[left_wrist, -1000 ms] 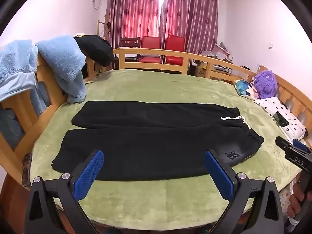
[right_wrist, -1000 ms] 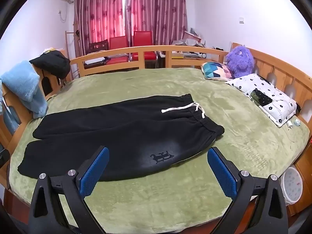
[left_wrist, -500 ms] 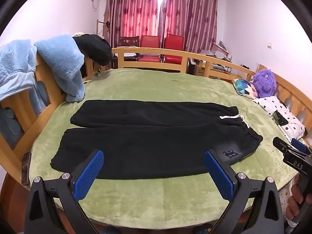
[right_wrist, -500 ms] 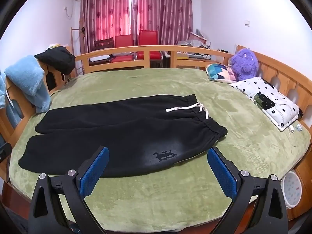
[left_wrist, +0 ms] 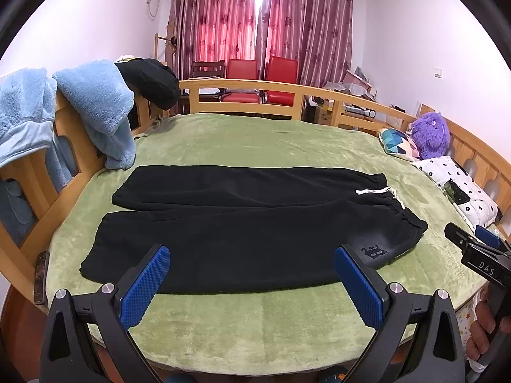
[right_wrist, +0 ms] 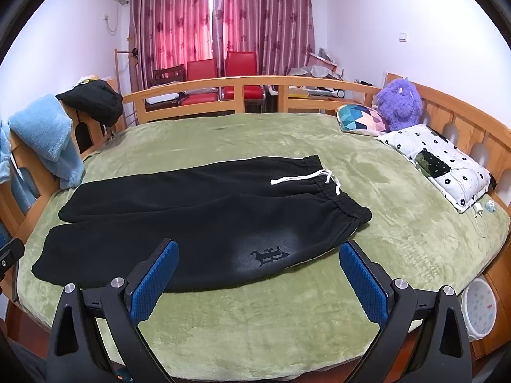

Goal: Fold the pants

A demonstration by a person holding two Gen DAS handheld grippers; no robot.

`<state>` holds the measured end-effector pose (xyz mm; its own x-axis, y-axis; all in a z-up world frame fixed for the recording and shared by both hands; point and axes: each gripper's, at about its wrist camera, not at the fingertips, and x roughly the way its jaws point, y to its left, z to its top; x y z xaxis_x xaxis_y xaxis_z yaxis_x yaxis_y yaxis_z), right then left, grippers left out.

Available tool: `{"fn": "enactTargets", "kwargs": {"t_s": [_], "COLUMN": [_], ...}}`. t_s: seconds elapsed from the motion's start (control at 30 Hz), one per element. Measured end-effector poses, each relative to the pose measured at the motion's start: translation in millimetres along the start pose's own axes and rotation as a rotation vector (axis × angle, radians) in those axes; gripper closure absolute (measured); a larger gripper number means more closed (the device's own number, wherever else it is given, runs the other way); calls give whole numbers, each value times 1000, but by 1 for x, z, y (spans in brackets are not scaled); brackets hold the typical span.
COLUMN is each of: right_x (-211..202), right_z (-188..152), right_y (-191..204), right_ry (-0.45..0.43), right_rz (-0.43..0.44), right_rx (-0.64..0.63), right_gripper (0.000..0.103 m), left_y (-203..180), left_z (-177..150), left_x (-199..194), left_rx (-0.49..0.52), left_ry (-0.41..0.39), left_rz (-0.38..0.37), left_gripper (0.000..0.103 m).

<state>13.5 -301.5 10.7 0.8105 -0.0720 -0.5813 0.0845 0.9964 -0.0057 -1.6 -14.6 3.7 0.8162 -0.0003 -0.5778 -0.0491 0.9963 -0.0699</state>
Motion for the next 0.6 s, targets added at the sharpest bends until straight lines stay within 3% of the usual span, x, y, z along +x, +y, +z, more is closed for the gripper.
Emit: {"fn": "enactTargets", "kwargs": {"t_s": [0.6], "right_x": [-1], "right_z": [1], "right_y": [-3], "right_ry": [0], "right_rz": [0], "right_rx": [-1], "right_gripper": [3], "left_y": [3], "left_z": [-1], "left_x": [-1], "left_rx": [-13], "left_ry": [2], "left_rz": [-16], "left_gripper": [0]}}
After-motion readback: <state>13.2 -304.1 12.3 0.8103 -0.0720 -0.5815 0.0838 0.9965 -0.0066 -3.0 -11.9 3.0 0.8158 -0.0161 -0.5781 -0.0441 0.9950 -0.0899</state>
